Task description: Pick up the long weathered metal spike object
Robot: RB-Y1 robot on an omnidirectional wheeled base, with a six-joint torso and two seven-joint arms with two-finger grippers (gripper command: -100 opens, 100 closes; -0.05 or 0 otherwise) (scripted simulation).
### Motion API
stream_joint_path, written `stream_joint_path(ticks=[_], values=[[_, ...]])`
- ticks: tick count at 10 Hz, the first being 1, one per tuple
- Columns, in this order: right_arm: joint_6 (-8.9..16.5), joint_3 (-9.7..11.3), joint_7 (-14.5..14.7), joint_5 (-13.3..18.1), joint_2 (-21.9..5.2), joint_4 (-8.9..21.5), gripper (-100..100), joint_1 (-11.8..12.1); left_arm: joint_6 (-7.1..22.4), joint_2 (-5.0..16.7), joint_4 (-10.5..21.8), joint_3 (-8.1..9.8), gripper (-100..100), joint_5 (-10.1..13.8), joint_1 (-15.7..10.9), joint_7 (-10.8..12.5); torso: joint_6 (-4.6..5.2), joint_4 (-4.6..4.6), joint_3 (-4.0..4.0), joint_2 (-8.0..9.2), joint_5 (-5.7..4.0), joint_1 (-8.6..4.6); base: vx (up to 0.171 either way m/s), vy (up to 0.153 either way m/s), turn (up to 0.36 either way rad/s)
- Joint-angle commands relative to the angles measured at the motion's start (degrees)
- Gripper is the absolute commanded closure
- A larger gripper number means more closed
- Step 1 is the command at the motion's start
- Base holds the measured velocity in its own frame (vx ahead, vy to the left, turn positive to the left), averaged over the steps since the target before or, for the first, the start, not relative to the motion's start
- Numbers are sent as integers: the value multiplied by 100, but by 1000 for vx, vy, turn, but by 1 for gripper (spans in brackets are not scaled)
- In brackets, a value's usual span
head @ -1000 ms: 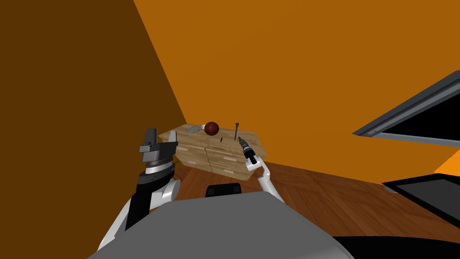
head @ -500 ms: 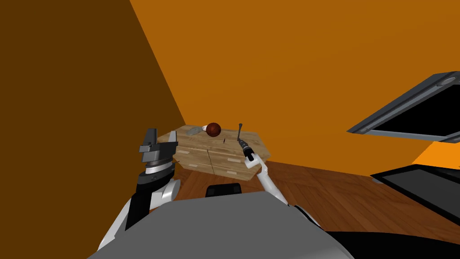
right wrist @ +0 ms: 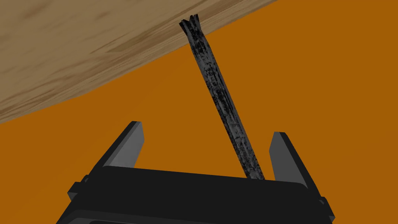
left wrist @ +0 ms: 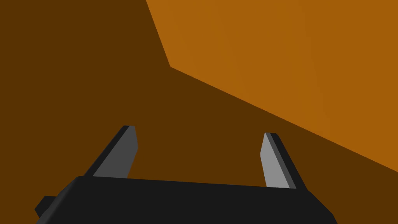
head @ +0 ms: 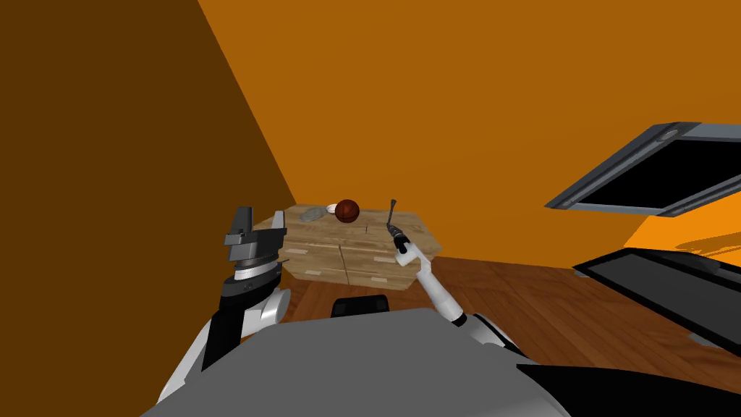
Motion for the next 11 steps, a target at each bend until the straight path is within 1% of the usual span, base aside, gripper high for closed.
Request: stream_joint_path(ticks=[1, 2, 3, 5, 7, 10, 11], values=[[96, 32, -36, 124, -15, 161, -100, -94, 0, 0, 0, 0, 0, 0, 0, 0, 0, 0, 0, 0, 0, 0, 75, 164, -73], [262, 83, -83, 211, -163, 319, -100, -230, 0, 0, 0, 0, 0, 0, 0, 0, -3, -1, -3, -5, -1, -11, 72, 173, -95], [419, 130, -131, 293, -315, 470, -100, -359, 0, 0, 0, 0, 0, 0, 0, 0, -1, -2, -3, -6, -2, -9, 80, 257, -154], [701, 212, -228, 442, -625, 747, -100, -594, 0, -1, 0, -1, 0, 0, 0, 0, -2, -4, -11, -19, 9, 41, 96, 308, -194], [945, 280, -318, 570, -918, 984, -100, -800, 0, 0, 0, 0, 0, 0, 0, 0, -3, -3, -8, -13, 5, 14, 69, 214, -144], [1233, 361, -426, 727, -1328, 1252, -100, -1053, 0, 0, 0, 0, 0, 0, 0, 0, -1, -3, -7, -11, 1, -1, 65, 210, -125], [1233, 361, -426, 727, -1328, 1252, -100, -1053, 0, 0, 0, 0, 0, 0, 0, 0, -2, -2, -5, -8, 1, -3, 34, 123, -44]])
